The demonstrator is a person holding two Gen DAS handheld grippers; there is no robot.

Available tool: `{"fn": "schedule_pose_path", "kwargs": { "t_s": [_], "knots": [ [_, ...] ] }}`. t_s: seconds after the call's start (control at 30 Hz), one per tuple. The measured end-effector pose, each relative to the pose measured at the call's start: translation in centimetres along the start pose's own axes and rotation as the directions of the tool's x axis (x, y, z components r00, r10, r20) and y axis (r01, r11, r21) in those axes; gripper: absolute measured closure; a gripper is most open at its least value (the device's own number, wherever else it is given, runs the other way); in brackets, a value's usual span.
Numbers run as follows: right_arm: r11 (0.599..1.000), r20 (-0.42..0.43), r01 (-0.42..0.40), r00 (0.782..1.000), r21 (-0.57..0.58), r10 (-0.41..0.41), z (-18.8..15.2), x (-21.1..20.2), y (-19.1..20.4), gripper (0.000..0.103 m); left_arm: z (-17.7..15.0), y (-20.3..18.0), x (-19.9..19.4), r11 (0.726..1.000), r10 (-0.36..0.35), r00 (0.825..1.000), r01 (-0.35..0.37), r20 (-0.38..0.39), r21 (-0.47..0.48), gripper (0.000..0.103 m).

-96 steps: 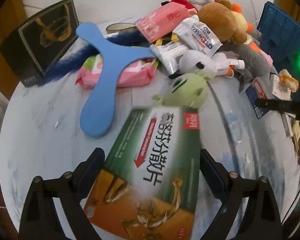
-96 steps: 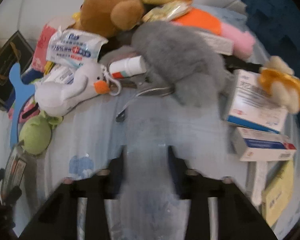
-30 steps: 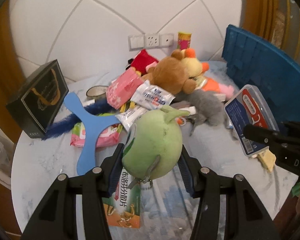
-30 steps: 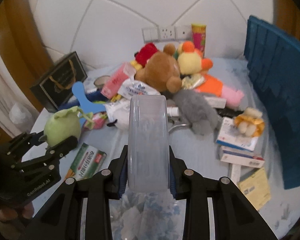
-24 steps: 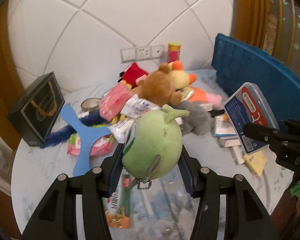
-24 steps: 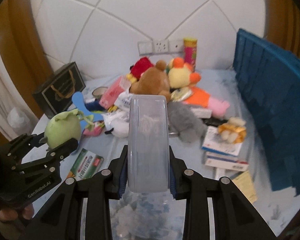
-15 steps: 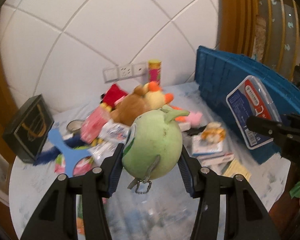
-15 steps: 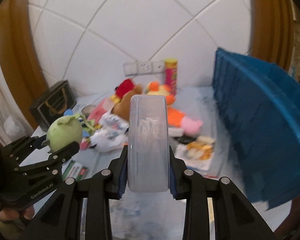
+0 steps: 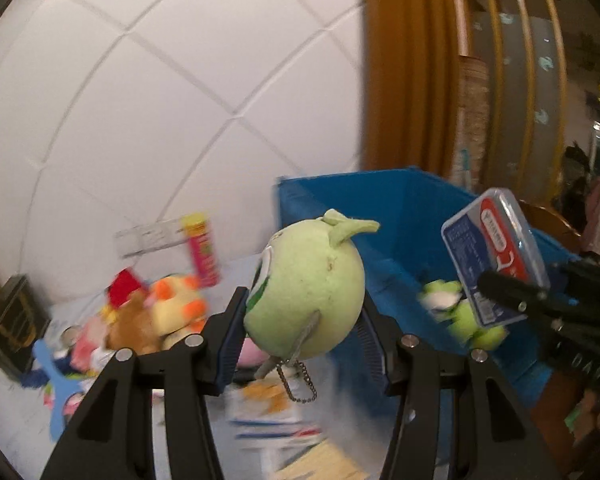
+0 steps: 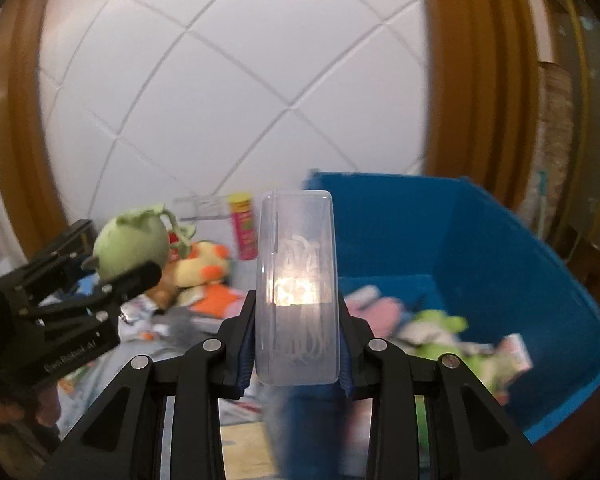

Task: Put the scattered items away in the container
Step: 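Carry the green plush and clear case over the blue crate, then open both tools to drop the plush and case into the crate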

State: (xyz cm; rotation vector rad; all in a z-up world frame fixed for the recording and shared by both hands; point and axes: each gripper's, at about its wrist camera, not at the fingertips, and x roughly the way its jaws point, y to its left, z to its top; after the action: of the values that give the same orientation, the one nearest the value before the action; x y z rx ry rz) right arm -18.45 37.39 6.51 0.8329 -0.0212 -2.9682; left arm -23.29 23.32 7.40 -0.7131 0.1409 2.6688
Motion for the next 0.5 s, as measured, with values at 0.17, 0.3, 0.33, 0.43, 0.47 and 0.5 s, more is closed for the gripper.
{"fn": "schedule_pose_path", "kwargs": {
  "t_s": [0.17, 0.3, 0.33, 0.43, 0.47, 0.5],
  "knots": [
    [0.996, -0.008, 0.072, 0.997, 0.049, -0.072, 0.1, -1.0, -7.8, 0.071, 2.3, -6.7, 3.6, 0.996, -0.067, 0.996, 0.071, -0.065, 0.051, 0.052],
    [0.990, -0.028, 0.110, 0.994, 0.084, -0.108, -0.1, -0.9, -11.9, 0.071, 3.1, -10.9, 6.0, 0.990, -0.089, 0.989, 0.101, -0.122, 0.102, 0.052],
    [0.989, -0.032, 0.115, 0.993, 0.093, -0.113, -0.3, -0.9, -12.8, 0.071, 3.2, -11.5, 6.3, 0.989, -0.092, 0.987, 0.106, -0.132, 0.104, 0.052],
    [0.984, -0.036, 0.126, 0.992, 0.125, -0.123, -1.2, -1.1, -15.0, 0.071, 3.2, -13.4, 7.5, 0.988, -0.097, 0.983, 0.114, -0.158, 0.103, 0.052],
    [0.982, -0.036, 0.130, 0.991, 0.136, -0.126, -1.5, -1.1, -15.7, 0.070, 3.0, -14.0, 7.8, 0.987, -0.099, 0.981, 0.118, -0.164, 0.107, 0.052],
    [0.981, -0.037, 0.134, 0.991, 0.140, -0.130, -1.5, -1.2, -16.2, 0.070, 2.9, -14.5, 8.0, 0.987, -0.100, 0.980, 0.119, -0.170, 0.109, 0.051]
  ]
}}
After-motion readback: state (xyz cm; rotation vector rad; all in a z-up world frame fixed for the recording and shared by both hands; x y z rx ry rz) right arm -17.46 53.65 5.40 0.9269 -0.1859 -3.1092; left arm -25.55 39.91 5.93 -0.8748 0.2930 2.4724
